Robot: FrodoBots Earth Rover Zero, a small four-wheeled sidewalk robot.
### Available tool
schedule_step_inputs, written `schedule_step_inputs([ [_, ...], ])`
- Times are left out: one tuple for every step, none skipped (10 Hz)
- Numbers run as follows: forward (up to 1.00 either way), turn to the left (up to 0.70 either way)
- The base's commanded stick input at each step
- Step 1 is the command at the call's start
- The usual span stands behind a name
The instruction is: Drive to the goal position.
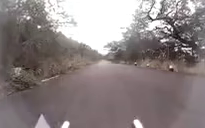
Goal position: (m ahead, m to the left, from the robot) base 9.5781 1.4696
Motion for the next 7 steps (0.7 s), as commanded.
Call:
schedule_step_inputs([
  [0.5, 0.0],
  [0.5, 0.0],
  [0.5, 0.0],
  [0.5, 0.0],
  [0.5, 0.0],
  [0.5, 0.0],
  [0.5, 0.0],
])
